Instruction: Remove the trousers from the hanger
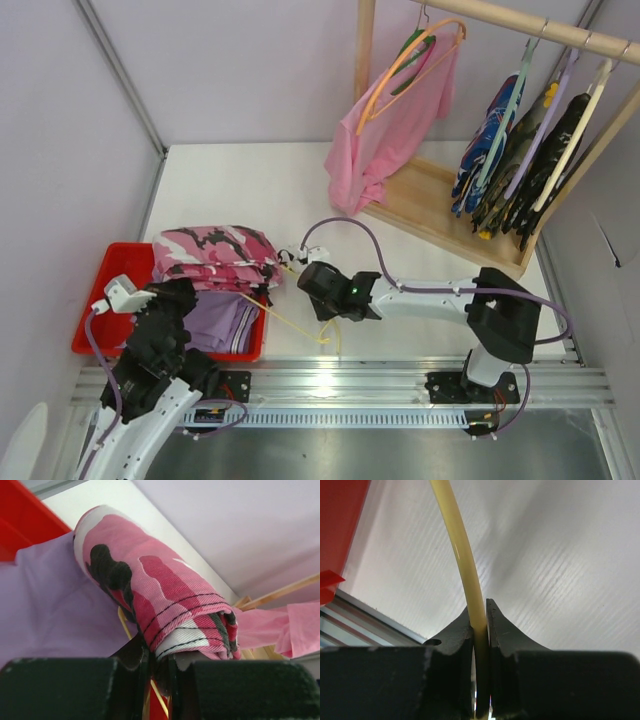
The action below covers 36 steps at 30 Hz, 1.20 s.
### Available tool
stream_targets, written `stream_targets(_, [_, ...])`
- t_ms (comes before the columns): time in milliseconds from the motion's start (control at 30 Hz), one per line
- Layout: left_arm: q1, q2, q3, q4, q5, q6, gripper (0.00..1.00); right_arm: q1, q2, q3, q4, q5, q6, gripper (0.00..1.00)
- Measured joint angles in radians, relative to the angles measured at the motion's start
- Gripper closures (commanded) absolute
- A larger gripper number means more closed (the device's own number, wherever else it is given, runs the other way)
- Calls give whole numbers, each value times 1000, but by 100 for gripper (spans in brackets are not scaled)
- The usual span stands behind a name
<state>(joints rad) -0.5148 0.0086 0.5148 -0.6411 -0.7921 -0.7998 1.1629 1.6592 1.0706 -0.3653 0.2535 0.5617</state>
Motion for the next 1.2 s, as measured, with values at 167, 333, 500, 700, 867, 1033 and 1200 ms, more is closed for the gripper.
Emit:
stream_targets(167, [0, 0, 44, -162, -83, -150, 90, 0, 45, 59, 3, 15, -39, 100])
stream_targets(333, [-2, 0, 88, -291, -158, -267, 82, 0, 76, 100, 3, 17, -72, 100])
stream_targets(500, [-13, 0, 113, -379, -192, -384, 82, -3, 110, 155, -30, 71, -103, 100])
stream_targets(700, [-17, -1, 137, -615, -210, -700, 80, -27, 115, 165, -93, 162, -163, 100])
stream_targets(867, [-20, -2, 125, -683, -217, -841, 66, -118, 101, 165, -93, 245, -168, 100])
stream_targets(1033, [-20, -3, 97, -726, -225, -914, 62, -234, 65, 172, -93, 359, -156, 100])
stream_targets(1200, [-20, -4, 100, -738, -229, -930, 1, -234, 14, 178, -101, 398, -173, 100])
